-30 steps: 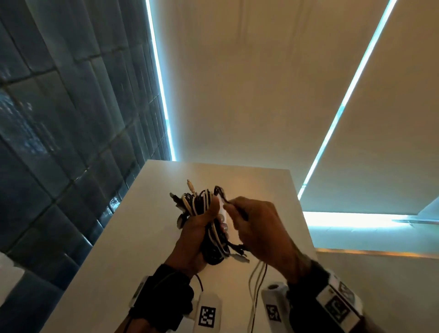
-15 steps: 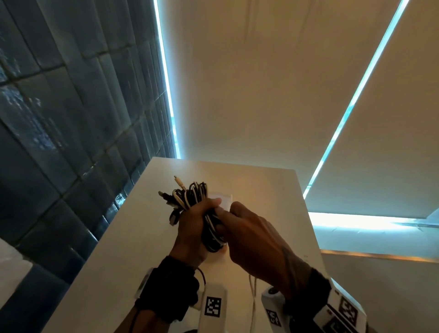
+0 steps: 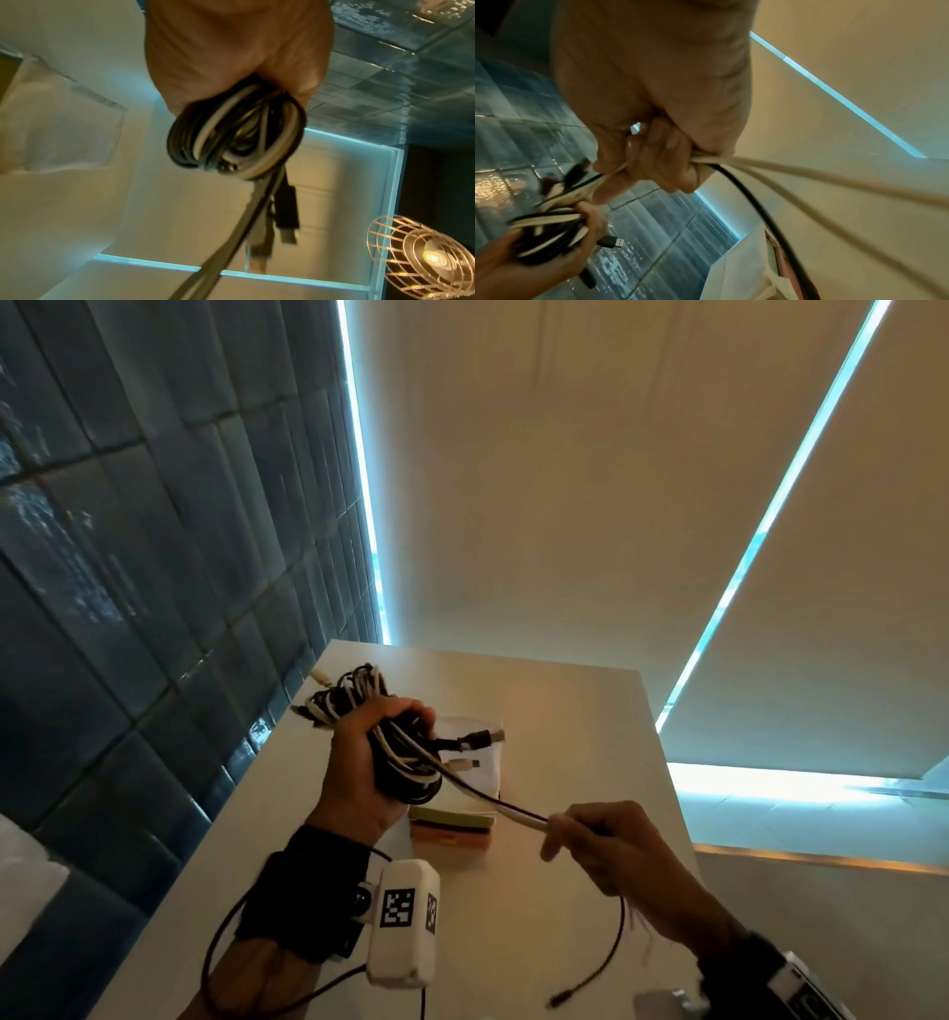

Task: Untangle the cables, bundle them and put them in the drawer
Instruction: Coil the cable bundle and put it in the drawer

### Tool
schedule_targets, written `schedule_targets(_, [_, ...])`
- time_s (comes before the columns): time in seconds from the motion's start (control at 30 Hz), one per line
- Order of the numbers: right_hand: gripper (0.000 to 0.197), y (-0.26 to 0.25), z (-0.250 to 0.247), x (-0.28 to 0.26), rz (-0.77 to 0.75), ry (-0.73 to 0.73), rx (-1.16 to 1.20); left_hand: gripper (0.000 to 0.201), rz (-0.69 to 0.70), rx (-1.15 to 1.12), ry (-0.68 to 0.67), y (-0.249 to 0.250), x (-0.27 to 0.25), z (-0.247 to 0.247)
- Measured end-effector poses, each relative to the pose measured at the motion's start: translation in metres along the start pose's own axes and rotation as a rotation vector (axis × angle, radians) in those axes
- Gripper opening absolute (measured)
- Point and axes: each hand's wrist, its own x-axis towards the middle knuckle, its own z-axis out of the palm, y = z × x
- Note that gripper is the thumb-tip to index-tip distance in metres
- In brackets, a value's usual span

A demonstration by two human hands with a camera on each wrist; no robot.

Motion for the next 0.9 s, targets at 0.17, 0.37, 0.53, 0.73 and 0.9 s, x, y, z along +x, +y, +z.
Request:
schedule_targets(0.17, [0.032, -0.012, -0.014, 0.019, -0.005, 0.118, 0.029, 0.015, -0.221, 0.122, -0.195, -0.001, -0.016, 0.004])
schedule_targets(0.37, [0.025, -0.052, -0.021, 0.049, -0.111, 0.053, -0.149, 0.02, -0.387, 0.312, -0.4, -0.02, -0.029, 0.012])
schedule_targets(0.53, [0.024, -0.061, -0.016, 0.071, -0.16, -0.027, -0.348, 0.043, -0.427, 0.309, -0.441, -0.03, -0.033, 0.015])
schedule_targets(0.73, [0.018, -0.057, -0.017, 0.083, -0.235, -0.015, -0.456, 0.03, -0.435, 0.234, -0.393, -0.035, -0.035, 0.009])
schedule_targets(0.9, [0.026, -0.052, -0.028, 0.086, -0.278, -0.032, -0.447, 0.038, -0.492, 0.313, -0.406, -0.03, -0.038, 0.007])
